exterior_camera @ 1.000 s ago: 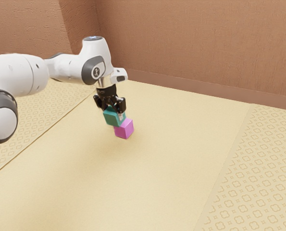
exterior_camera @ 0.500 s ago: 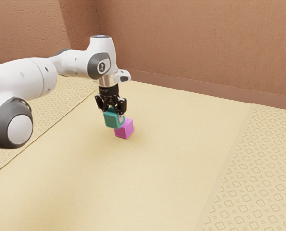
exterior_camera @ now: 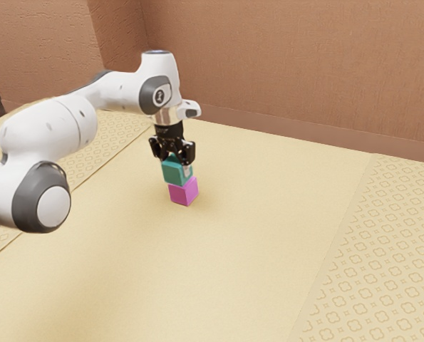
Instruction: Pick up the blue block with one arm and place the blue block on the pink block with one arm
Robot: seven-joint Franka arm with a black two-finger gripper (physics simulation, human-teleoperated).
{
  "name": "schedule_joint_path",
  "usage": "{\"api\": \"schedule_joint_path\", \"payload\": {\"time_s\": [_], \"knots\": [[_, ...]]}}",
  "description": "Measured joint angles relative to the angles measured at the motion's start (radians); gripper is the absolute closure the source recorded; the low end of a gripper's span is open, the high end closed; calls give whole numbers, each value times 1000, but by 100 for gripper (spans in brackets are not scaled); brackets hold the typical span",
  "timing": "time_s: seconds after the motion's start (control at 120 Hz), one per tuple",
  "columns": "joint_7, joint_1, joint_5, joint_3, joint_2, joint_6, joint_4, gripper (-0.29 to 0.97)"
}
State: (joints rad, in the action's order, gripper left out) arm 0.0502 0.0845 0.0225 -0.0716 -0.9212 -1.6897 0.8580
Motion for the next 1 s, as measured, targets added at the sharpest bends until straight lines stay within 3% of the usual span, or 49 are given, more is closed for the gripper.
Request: {"api": "schedule_joint_path", "payload": {"time_s": [0.375,1.0], "knots": [[3,-13,-1,3,-94,60,-160,33],[7,-16,-2,21,-131,93,-227,33]]}}
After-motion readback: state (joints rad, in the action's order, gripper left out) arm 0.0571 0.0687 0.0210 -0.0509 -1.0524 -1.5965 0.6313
